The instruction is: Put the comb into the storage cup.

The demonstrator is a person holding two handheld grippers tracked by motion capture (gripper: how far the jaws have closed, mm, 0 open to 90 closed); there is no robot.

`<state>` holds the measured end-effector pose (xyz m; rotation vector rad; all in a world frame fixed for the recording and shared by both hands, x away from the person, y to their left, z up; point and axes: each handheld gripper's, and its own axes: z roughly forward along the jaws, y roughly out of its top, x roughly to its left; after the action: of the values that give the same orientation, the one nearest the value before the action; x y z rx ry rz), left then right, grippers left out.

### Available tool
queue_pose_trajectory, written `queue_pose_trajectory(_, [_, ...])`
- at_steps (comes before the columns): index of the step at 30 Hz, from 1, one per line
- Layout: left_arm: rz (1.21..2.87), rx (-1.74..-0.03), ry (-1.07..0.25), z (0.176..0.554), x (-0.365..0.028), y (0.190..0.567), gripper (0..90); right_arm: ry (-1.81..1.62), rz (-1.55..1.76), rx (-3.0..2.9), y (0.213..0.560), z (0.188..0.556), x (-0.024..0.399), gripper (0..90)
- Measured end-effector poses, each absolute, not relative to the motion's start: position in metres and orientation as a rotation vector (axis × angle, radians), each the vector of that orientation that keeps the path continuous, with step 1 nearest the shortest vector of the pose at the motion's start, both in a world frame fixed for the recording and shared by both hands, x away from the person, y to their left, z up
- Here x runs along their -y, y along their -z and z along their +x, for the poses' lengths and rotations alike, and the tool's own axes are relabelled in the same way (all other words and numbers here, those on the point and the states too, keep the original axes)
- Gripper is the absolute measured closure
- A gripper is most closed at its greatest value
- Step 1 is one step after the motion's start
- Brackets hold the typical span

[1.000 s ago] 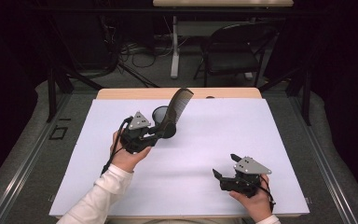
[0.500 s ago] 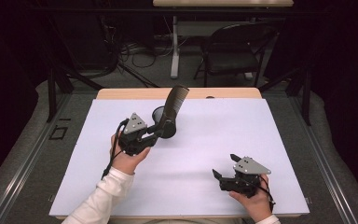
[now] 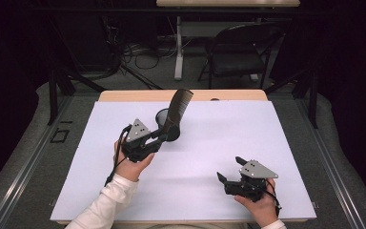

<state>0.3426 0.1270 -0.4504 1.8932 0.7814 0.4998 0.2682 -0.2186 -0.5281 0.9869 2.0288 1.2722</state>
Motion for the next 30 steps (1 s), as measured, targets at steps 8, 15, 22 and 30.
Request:
queue_pose_trajectory(8, [1.884, -0.775, -0.509, 0.341, -0.127, 0.451, 72.6, -1.253, 0.979, -2.038, 0.514, 0.270, 0.212, 14.6])
queue_pose_trajectory(15, [1.879, -0.775, -0.506, 0.340, -0.129, 0.452, 72.6, -1.288, 1.022, -2.055, 0.497, 0.280, 0.205, 14.5])
queue_pose_trajectory(22, [1.877, -0.776, -0.506, 0.340, -0.130, 0.452, 72.6, -1.378, 1.035, -2.060, 0.487, 0.292, 0.196, 14.5])
queue_pose_trajectory(30, [1.866, -0.778, -0.514, 0.339, -0.130, 0.453, 72.6, -1.431, 1.023, -2.060, 0.479, 0.304, 0.184, 14.5])
